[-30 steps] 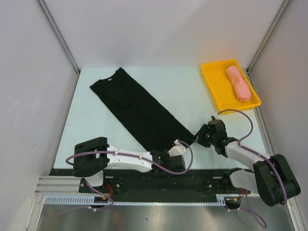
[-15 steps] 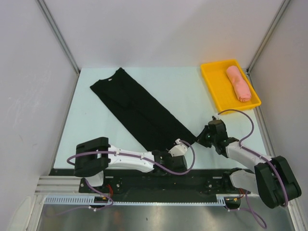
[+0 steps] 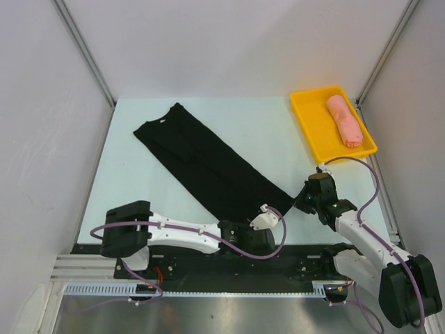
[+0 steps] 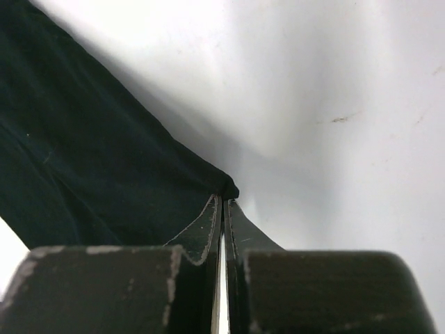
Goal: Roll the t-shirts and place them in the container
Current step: Roll the T-shirt to the center of the board.
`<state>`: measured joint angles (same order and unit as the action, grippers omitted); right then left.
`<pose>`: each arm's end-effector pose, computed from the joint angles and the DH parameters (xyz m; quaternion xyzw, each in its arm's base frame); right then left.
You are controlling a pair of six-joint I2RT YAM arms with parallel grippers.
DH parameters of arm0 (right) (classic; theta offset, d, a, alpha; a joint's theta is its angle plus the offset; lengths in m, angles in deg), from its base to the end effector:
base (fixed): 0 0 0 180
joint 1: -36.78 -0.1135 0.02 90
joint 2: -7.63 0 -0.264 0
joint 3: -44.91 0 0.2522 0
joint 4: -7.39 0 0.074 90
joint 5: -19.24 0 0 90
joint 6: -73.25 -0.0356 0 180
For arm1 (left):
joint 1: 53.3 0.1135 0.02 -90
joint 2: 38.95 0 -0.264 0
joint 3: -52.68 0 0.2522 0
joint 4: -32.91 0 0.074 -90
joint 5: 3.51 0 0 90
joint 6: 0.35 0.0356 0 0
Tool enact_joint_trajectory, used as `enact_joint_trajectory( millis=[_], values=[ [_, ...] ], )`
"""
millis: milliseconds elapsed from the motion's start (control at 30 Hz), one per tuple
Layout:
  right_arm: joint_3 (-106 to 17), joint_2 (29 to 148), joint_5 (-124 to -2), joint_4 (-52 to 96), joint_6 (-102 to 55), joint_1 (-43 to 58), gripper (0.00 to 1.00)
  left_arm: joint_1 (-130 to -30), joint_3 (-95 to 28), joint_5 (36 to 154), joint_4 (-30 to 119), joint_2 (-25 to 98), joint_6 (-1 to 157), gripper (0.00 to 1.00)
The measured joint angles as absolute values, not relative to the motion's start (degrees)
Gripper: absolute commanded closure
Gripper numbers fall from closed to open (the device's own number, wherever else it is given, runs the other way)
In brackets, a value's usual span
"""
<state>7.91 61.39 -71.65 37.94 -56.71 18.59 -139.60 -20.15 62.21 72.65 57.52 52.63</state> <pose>0.1709 0.0556 0.1731 0.1787 0.9141 0.1706 0.3216 0.0358 -0.3269 0.1795 0.3526 0.8849 -0.1009 0.2870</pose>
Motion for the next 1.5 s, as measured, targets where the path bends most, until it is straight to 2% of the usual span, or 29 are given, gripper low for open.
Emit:
enact_joint_trajectory(
  millis=[233,433,833,1433,1500],
  values=[
    [2.1,64.9,-72.0,39.6,-57.2,17.1,0.99,-135.2,-18.4,65.5,69.8,50.4,52.6,1.00],
    [-4.6,75.2,-73.0,37.7,-59.6,13.5,1.00,-128.1,-11.6,69.8,65.6,43.3,52.6,1.00],
    [-14.7,91.4,-73.9,32.7,-63.3,11.1,1.00,-117.8,-0.6,75.5,63.0,38.5,50.7,1.00],
    [-20.9,98.9,-74.2,30.3,-64.8,9.5,1.00,-105.3,1.1,83.5,62.2,34.4,49.8,1.00],
    [-21.0,99.2,-74.4,30.2,-64.8,9.5,0.94,-103.8,1.3,84.3,62.0,34.9,49.8,1.00]
  ],
)
